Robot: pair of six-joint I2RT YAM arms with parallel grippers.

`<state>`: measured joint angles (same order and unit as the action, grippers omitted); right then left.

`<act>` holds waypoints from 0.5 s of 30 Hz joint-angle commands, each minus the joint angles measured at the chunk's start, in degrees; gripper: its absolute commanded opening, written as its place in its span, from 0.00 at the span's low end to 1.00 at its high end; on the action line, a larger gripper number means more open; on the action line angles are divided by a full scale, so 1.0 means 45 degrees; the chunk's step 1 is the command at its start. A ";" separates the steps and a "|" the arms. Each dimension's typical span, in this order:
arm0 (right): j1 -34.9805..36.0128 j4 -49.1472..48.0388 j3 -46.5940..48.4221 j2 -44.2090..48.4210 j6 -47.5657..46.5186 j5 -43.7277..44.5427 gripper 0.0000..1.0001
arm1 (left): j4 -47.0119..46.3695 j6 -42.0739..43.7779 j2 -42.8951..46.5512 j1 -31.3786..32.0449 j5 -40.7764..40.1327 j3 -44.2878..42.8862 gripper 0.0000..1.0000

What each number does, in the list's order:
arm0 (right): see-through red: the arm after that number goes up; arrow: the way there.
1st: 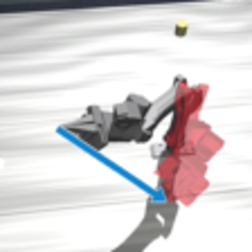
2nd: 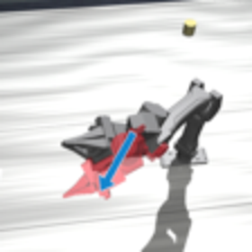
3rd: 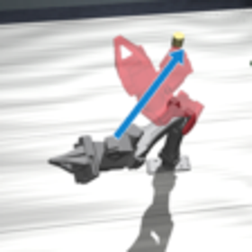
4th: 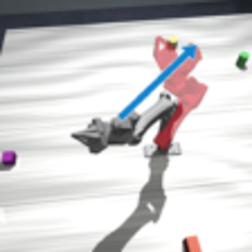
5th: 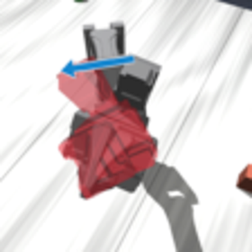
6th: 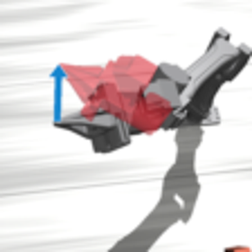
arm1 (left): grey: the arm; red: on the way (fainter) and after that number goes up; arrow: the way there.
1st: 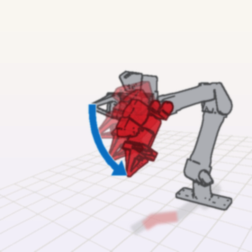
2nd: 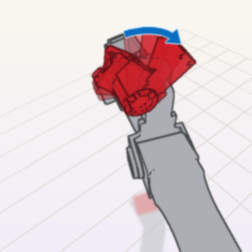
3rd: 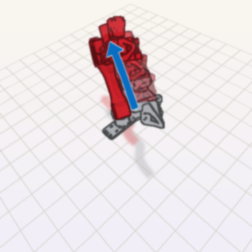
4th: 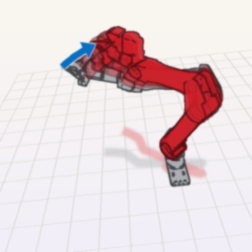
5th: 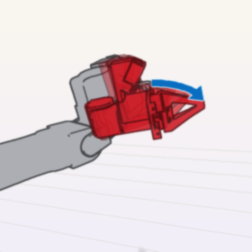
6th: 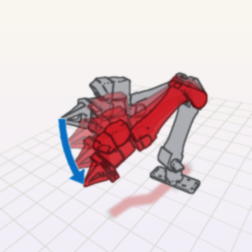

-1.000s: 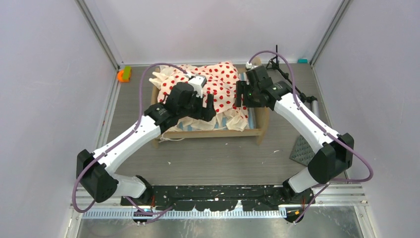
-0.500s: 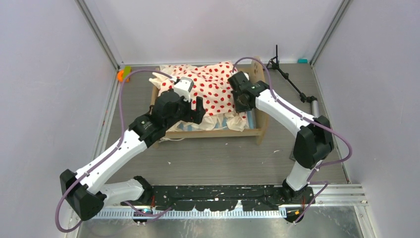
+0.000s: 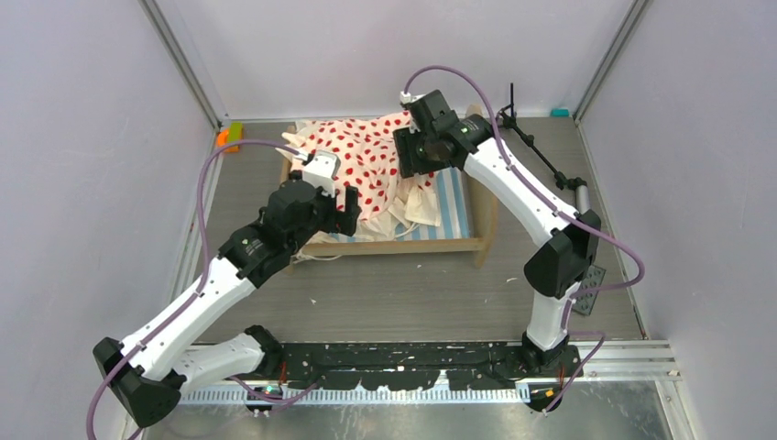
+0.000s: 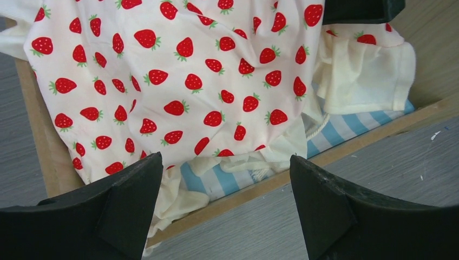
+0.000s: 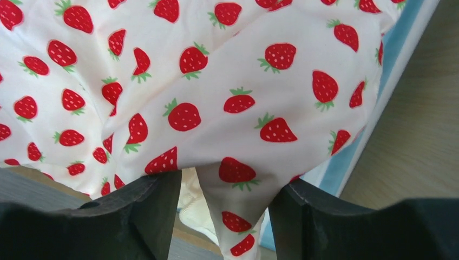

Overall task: Set up the pet bed
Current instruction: Adjust the mattress on the bed frame.

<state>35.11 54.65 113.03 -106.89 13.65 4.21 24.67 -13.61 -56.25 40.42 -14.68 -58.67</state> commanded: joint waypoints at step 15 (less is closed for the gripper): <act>-0.0632 -0.0832 -0.5510 0.8877 0.1550 0.5464 0.69 | 0.0050 0.0712 -0.5333 0.3358 -0.0041 -0.5083 0.86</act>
<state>32.34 52.34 91.39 -71.46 18.11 23.55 27.46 -10.55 -76.34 49.74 -13.06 -75.92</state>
